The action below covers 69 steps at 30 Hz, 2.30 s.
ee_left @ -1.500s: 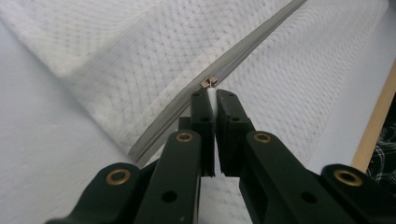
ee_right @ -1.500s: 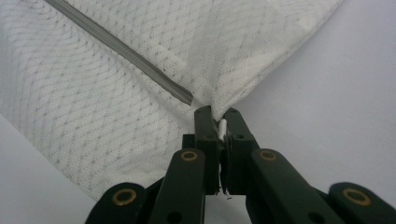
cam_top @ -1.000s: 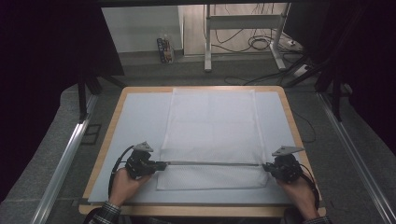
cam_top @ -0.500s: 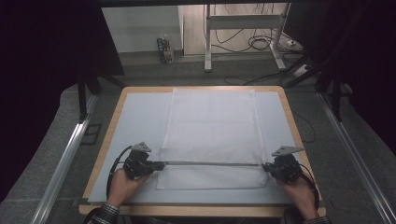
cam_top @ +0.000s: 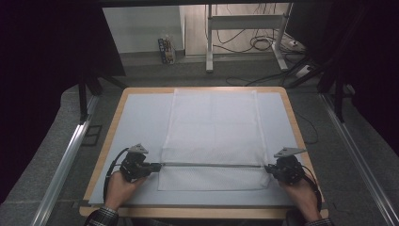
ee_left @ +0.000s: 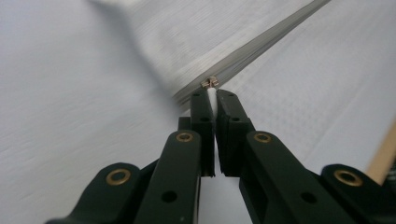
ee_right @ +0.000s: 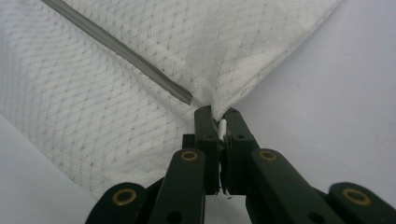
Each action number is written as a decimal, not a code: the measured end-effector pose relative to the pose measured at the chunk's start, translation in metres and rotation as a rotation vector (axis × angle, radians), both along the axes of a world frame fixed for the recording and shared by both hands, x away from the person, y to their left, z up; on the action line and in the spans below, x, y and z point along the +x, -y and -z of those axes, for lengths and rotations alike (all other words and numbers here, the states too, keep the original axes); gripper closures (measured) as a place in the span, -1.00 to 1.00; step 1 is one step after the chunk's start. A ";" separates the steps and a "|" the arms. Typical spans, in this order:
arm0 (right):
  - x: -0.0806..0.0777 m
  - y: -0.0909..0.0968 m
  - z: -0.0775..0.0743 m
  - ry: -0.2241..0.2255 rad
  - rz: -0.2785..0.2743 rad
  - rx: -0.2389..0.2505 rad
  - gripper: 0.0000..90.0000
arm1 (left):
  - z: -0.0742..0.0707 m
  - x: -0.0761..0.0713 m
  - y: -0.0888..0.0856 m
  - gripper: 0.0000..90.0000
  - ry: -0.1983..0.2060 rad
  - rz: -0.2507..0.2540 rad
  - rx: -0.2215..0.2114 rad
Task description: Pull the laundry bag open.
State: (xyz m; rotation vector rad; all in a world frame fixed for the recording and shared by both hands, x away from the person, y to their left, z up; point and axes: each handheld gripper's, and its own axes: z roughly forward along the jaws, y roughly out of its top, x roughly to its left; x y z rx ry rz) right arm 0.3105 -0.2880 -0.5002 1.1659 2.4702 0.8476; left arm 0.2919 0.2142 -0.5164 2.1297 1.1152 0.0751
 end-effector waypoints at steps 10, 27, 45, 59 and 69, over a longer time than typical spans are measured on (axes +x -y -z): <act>0.000 0.000 0.000 -0.004 -0.003 0.011 0.92 | 0.000 -0.004 -0.008 0.94 0.003 -0.015 -0.021; 0.001 -0.003 0.002 -0.029 -0.018 0.020 0.92 | 0.005 -0.005 -0.006 0.95 -0.001 -0.039 0.130; 0.001 -0.003 0.002 0.058 -0.044 0.034 -0.06 | 0.009 -0.006 0.012 0.10 0.108 -0.017 0.164; -0.014 -0.001 -0.010 0.103 -0.053 0.115 -0.80 | -0.009 -0.024 0.005 -0.89 0.192 -0.052 0.024; -0.036 0.002 -0.010 0.122 -0.074 0.113 -1.00 | 0.003 -0.053 -0.010 -0.94 0.243 -0.085 0.141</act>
